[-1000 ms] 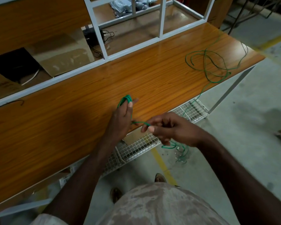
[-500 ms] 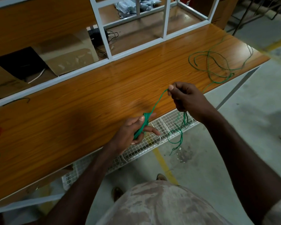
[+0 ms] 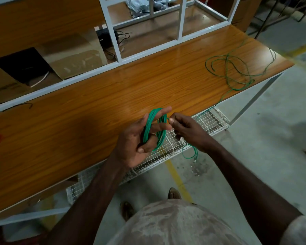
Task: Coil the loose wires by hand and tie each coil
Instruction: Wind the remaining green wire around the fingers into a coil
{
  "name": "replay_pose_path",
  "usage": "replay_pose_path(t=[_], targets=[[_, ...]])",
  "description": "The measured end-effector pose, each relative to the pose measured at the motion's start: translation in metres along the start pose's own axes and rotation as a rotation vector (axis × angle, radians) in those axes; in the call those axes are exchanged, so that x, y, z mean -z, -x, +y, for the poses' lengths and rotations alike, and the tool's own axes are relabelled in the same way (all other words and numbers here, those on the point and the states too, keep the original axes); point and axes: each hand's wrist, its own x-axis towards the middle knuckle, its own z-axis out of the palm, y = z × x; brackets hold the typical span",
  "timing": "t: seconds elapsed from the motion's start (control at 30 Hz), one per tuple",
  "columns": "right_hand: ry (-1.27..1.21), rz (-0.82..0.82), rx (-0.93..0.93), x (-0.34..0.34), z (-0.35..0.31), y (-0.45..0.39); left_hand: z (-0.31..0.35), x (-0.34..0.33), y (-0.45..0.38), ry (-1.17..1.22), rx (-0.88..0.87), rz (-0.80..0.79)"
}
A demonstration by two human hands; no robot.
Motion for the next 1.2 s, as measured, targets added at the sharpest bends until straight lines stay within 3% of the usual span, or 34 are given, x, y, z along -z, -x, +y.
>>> replay_pose_path(t=[0.2,0.3,0.5,0.63,0.8,0.97,1.07,1.2], targets=[[0.243,-0.207,-0.016,-0.023,0.031,0.019,0.025,-0.011,-0.017,0.007,-0.166,0.005],[0.178,-0.256,-0.068,-0.038,0.037,0.029,0.031,-0.015,-0.028,-0.067,-0.210,0.119],[-0.118,-0.159,-0.224,-0.064,0.035,0.050,0.019,-0.017,-0.054,-0.159,-0.336,0.344],[0.173,-0.233,-0.111,-0.068,0.040,0.059,0.011,-0.001,-0.070,-0.400,-0.421,0.520],[0.308,-0.322,0.044,-0.057,0.012,0.068,-0.004,0.040,-0.079,-0.795,-0.318,0.623],[0.342,-0.224,0.129,-0.025,-0.021,0.064,-0.034,0.076,-0.061,-1.115,-0.073,0.559],[0.323,-0.082,0.131,0.007,-0.029,0.056,-0.046,0.083,-0.045,-1.115,0.057,0.518],[0.244,0.121,0.096,0.045,-0.031,0.035,-0.055,0.071,-0.034,-0.891,0.079,0.351]])
